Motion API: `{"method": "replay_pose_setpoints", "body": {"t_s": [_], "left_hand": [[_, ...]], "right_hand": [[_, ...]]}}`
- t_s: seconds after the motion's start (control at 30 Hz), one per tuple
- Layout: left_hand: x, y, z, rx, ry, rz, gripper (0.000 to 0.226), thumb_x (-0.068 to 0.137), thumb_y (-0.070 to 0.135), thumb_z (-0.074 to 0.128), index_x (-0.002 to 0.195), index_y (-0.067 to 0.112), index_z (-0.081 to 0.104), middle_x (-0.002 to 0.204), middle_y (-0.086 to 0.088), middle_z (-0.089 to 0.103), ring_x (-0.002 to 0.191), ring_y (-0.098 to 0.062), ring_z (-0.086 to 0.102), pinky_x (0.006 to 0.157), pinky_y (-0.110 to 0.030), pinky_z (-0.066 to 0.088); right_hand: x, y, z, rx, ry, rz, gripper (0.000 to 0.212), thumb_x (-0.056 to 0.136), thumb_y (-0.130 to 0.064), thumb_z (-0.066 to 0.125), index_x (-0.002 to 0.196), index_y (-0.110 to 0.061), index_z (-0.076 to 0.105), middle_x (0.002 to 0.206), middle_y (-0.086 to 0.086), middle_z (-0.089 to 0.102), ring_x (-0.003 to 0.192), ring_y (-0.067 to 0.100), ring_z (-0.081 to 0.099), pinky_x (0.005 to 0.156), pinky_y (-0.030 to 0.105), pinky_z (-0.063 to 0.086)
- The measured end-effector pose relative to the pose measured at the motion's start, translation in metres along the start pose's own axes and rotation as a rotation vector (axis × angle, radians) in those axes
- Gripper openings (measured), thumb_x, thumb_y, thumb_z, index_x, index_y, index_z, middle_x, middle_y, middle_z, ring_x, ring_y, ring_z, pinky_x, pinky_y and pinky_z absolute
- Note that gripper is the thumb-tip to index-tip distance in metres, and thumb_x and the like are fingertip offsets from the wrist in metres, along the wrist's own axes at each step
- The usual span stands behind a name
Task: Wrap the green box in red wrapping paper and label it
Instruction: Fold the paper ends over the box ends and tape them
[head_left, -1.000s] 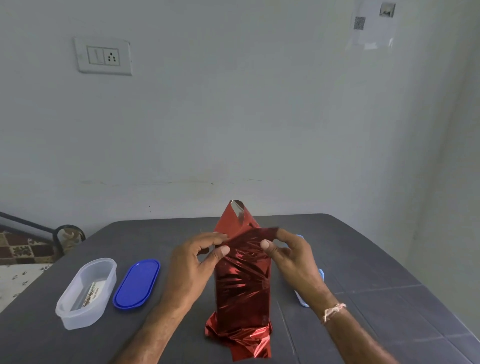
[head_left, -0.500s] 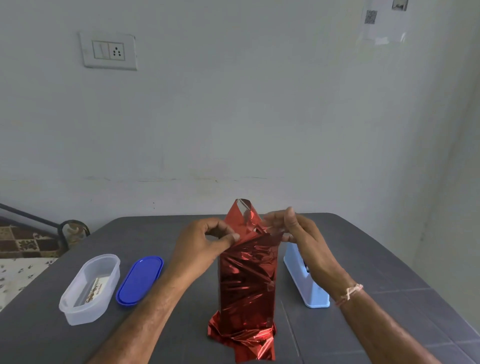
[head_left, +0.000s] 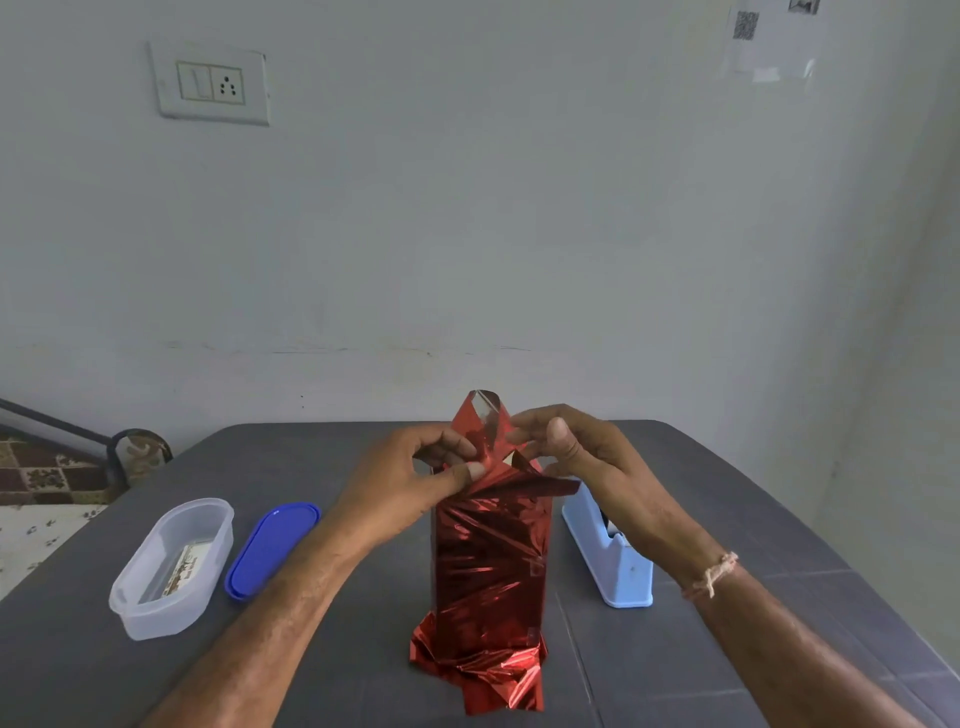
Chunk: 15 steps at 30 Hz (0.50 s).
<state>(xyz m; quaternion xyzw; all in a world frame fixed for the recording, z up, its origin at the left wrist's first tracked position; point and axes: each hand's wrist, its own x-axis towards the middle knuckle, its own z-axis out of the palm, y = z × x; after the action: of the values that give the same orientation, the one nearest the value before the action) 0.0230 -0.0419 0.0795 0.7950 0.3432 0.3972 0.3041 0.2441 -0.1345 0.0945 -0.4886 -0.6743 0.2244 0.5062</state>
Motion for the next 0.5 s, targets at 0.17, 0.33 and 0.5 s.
{"method": "replay_pose_setpoints", "body": {"t_s": [0.17,0.33,0.5], "left_hand": [[0.001,0.000,-0.002,0.045,0.000,0.012,0.006,0.089,0.023,0.079,0.093,0.027,0.079,0.092,0.014,0.077,0.092,-0.001,0.069,0.093,-0.031,0.056],[0.004,0.000,-0.005,0.028,-0.020,0.000,0.011,0.085,0.021,0.083,0.094,0.026,0.080,0.090,0.010,0.077,0.087,-0.003,0.070,0.091,-0.029,0.056],[0.008,0.001,-0.001,0.021,-0.005,-0.011,0.010,0.083,0.018,0.085,0.090,0.023,0.079,0.086,0.007,0.077,0.082,-0.005,0.071,0.083,-0.025,0.057]], "right_hand": [[-0.007,0.006,0.000,0.063,0.010,-0.018,0.046,0.093,-0.054,0.067,0.116,-0.015,0.072,0.115,0.003,0.074,0.107,0.023,0.073,0.096,0.050,0.059],[-0.015,0.003,-0.002,-0.135,-0.027,-0.100,0.082,0.066,-0.083,0.070,0.128,-0.030,0.065,0.128,-0.015,0.067,0.121,0.009,0.064,0.099,0.035,0.053],[-0.018,0.002,0.008,-0.553,0.052,-0.215,0.076,0.074,-0.058,0.084,0.139,-0.047,0.045,0.128,-0.027,0.060,0.120,-0.005,0.056,0.098,0.023,0.050]]}}
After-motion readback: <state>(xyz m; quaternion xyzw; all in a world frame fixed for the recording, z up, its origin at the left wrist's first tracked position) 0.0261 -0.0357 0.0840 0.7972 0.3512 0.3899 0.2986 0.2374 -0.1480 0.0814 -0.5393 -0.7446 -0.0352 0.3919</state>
